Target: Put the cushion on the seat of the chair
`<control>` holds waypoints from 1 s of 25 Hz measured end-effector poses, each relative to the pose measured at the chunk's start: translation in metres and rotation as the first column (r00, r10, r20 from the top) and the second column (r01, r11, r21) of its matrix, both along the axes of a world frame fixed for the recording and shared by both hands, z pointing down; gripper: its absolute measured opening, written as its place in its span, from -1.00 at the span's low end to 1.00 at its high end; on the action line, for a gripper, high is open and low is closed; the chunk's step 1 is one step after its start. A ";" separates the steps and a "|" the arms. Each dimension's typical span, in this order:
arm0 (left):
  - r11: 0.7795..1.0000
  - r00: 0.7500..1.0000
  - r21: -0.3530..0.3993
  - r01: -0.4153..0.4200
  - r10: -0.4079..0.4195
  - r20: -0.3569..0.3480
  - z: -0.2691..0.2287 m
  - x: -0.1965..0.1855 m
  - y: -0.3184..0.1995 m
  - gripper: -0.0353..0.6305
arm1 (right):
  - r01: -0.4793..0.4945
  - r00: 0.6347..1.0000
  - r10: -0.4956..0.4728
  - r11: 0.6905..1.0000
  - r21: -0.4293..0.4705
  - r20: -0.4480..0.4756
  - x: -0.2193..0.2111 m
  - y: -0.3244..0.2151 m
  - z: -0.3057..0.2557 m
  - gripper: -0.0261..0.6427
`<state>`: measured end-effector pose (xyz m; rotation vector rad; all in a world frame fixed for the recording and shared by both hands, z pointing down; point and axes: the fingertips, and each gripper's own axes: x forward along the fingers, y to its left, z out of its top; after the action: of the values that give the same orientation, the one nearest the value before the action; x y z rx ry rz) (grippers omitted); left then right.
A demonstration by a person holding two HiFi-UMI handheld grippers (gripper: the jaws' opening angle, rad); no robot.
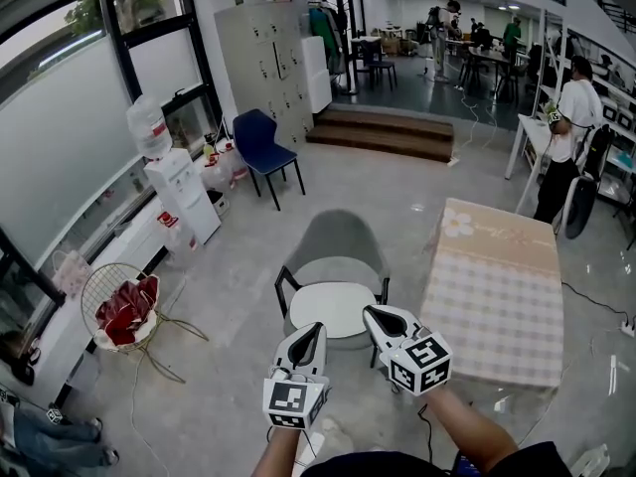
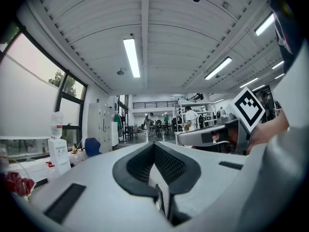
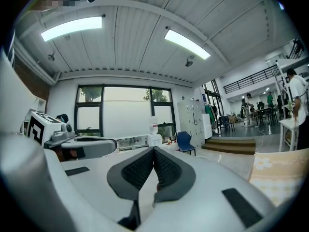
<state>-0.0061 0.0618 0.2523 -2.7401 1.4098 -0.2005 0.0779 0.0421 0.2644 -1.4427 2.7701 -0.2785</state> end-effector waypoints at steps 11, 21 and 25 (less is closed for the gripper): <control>1.000 1.000 0.020 0.014 -0.014 -0.001 -0.006 0.002 0.025 -0.88 | 0.025 1.000 -0.025 0.999 0.031 -0.019 -0.004 0.027 -0.007 -0.87; 0.999 0.999 0.025 0.048 -0.048 -0.008 -0.014 -0.010 0.037 -0.88 | 0.038 0.999 -0.038 0.999 0.035 -0.021 -0.007 0.040 -0.014 -0.87; 0.998 0.999 0.025 0.049 -0.049 -0.007 -0.012 -0.009 0.040 -0.88 | 0.044 0.999 -0.043 0.998 0.036 -0.022 -0.007 0.044 -0.012 -0.87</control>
<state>-0.0146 0.1016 0.2404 -2.6905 1.4724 -0.1756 0.0710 0.0859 0.2524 -1.3867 2.8106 -0.2136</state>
